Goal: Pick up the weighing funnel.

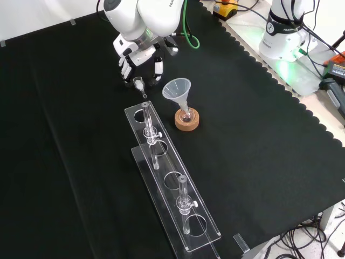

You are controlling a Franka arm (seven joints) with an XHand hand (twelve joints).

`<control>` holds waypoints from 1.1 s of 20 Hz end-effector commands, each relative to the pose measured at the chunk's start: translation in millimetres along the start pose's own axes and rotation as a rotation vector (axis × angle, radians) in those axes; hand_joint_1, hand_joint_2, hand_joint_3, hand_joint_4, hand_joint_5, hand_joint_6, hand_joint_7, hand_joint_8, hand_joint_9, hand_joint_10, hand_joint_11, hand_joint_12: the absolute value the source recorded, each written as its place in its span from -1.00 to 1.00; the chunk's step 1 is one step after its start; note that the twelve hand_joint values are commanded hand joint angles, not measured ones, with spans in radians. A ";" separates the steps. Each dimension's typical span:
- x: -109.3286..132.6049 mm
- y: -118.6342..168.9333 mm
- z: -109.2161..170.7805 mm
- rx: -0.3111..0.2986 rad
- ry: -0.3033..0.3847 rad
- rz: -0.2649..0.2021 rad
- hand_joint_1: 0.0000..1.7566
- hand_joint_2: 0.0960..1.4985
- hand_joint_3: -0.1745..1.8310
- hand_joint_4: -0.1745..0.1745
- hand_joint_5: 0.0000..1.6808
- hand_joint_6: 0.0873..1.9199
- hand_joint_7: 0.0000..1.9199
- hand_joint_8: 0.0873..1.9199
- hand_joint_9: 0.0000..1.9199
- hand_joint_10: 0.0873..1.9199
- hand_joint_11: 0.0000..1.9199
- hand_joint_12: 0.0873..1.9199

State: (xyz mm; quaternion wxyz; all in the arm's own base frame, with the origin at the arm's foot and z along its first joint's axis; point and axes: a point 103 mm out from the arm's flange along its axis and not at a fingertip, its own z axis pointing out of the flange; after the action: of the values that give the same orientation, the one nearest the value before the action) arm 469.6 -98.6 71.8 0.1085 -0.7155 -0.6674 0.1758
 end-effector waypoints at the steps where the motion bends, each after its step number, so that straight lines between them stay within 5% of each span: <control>1: 2.0 -0.5 0.5 0.005 -0.007 0.006 0.08 -0.31 -0.19 -0.16 -0.29 -0.41 -0.41 -0.34 -0.14 -0.55 -0.41 0.26; 22: -2.0 10.4 7.3 0.014 -0.019 0.021 0.09 -0.27 -0.18 -0.06 -0.16 -0.33 -0.40 -0.33 -0.13 -0.55 -0.39 0.25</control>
State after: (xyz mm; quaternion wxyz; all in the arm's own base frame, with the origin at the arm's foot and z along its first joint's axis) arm 476.4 -105.0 61.3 0.1105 -0.7180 -0.6613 0.1868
